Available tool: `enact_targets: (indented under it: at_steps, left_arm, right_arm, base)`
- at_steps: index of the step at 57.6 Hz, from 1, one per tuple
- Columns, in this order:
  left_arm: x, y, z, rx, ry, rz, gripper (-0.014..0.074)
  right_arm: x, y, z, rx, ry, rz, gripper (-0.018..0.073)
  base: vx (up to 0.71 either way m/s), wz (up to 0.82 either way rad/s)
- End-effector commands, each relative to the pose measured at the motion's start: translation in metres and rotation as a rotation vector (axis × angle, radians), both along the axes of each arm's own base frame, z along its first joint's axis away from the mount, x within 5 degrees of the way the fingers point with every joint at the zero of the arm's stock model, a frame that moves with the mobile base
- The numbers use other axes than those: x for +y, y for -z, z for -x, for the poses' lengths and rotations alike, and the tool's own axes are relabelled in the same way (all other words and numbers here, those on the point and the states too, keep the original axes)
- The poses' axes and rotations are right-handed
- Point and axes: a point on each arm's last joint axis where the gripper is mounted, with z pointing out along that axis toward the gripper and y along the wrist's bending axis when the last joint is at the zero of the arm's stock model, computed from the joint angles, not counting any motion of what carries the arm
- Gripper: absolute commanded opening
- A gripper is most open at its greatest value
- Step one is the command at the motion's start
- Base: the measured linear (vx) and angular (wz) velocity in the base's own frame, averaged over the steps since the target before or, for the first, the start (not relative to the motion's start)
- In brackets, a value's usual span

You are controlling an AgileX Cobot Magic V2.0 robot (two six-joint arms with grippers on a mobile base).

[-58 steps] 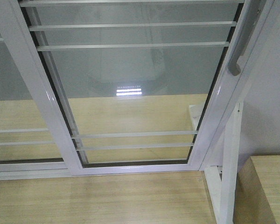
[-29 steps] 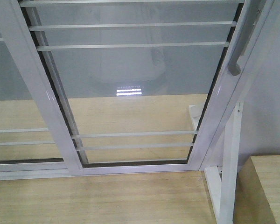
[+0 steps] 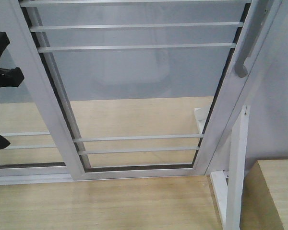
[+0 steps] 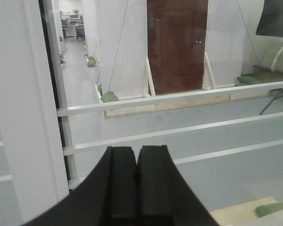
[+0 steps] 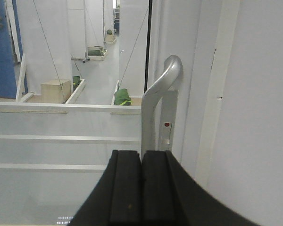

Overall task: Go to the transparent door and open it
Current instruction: 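Raise the right gripper, open, toward the silver door handle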

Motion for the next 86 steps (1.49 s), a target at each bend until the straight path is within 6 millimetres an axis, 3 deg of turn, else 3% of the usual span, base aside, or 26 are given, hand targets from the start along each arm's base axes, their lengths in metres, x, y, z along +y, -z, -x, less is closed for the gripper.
enact_targets:
  at_steps: [1,16,33,39,55,69,78,86]
  left_arm:
    - [0.0,-0.022,-0.001,-0.138,-0.005,0.039,0.0011]
    - [0.0,-0.021,-0.001,-0.108,-0.002,0.086,0.0106]
    - [0.0,-0.018,-0.001,-0.079,0.001,0.102,0.0409]
    - [0.0,-0.019,-0.001,-0.087,-0.001,0.072,0.0487]
    - [0.0,-0.02,-0.001,-0.115,-0.005,0.033,0.0505]
    - [0.005,-0.024,0.001,-0.125,-0.044,0.12,0.0505]
    - [0.006,-0.023,0.0,-0.135,-0.053,0.016,0.0505]
    - [0.008,-0.023,0.0,-0.142,-0.082,-0.048,0.0505]
  right_arm:
    - [-0.003,-0.017,-0.004,-0.099,0.034,0.0,-0.0001]
    - [-0.003,-0.016,-0.004,-0.089,0.03,0.012,0.0079]
    - [-0.002,-0.015,-0.004,-0.075,0.025,0.012,0.0359]
    - [-0.003,-0.015,-0.004,-0.08,0.026,0.012,0.0417]
    - [-0.005,-0.012,-0.017,-0.111,0.062,0.001,0.0424]
    - [-0.01,0.007,-0.052,-0.134,0.13,0.025,0.0424]
    - [-0.011,0.025,-0.077,-0.109,0.153,-0.022,0.0424]
    - [-0.008,0.03,-0.103,-0.095,0.133,-0.044,0.0424]
  base:
    - [0.0,0.0]
    - [0.0,0.0]
    - [0.0,0.0]
    - [0.0,0.0]
    - [0.0,0.0]
    - [0.0,0.0]
    - [0.0,0.0]
    - [0.0,0.0]
